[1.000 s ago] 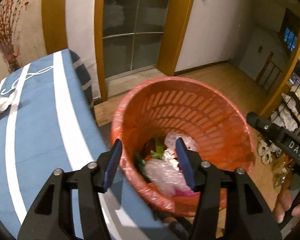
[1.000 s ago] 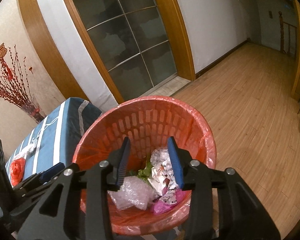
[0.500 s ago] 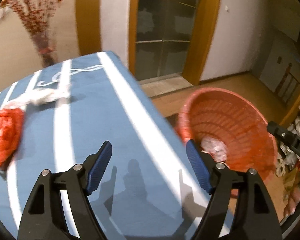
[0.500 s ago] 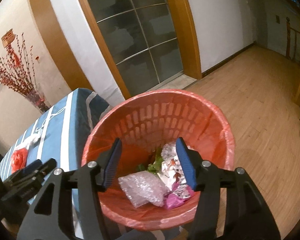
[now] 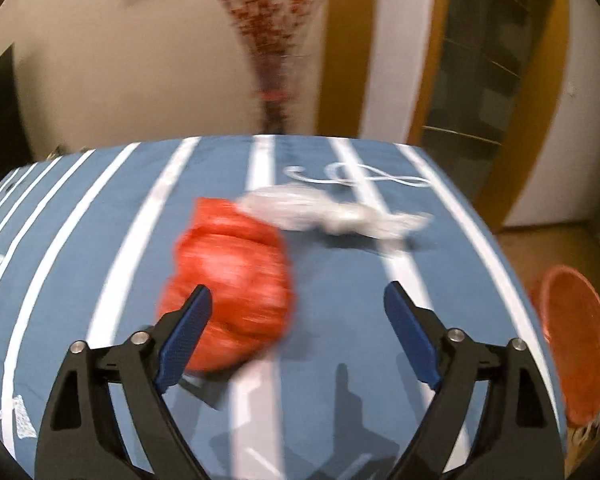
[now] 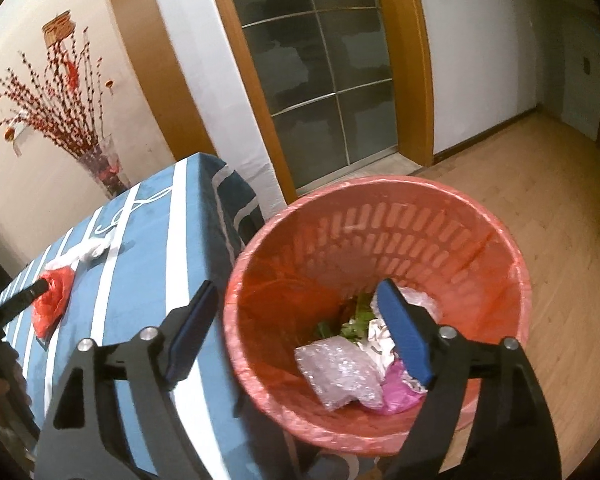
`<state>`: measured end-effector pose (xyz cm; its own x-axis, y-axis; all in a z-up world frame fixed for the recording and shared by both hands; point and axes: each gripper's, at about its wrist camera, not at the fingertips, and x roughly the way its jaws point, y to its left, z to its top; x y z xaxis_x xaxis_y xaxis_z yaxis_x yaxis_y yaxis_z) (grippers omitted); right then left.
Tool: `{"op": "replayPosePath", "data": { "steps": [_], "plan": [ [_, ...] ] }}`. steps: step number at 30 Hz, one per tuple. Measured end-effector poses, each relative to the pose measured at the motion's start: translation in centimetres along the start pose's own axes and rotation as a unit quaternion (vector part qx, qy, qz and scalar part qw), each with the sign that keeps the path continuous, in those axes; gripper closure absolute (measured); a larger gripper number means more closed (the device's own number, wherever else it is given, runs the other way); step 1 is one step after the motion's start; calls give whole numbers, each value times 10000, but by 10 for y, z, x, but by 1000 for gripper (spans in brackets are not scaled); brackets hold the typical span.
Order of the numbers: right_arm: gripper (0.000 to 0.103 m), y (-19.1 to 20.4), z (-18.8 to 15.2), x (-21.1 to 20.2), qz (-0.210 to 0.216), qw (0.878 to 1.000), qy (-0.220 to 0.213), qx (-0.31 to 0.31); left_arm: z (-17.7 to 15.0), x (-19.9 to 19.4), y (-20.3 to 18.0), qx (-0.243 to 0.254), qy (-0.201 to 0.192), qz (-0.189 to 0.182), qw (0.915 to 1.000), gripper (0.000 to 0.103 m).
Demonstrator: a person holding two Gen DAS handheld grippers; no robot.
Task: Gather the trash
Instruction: 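Move both open tools back over the table, then grasp the red bag with the left tool while the right tool grasps the white bag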
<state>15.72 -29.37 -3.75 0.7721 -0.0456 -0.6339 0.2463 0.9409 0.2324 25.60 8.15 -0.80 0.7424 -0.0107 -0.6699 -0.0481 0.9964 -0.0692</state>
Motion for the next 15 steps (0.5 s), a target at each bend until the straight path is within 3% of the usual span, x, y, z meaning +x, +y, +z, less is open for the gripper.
{"op": "replayPosePath", "data": {
  "steps": [11, 12, 15],
  "plan": [
    [20, 42, -1, 13, 96, 9992, 151, -345, 6, 49, 33, -92, 485, 205, 9986, 14],
    [20, 46, -1, 14, 116, 9991, 161, -379, 5, 52, 36, -116, 524, 176, 9984, 16],
    [20, 64, -2, 18, 202, 9982, 191, -526, 1, 52, 42, -184, 573, 60, 9982, 39]
  ]
}}
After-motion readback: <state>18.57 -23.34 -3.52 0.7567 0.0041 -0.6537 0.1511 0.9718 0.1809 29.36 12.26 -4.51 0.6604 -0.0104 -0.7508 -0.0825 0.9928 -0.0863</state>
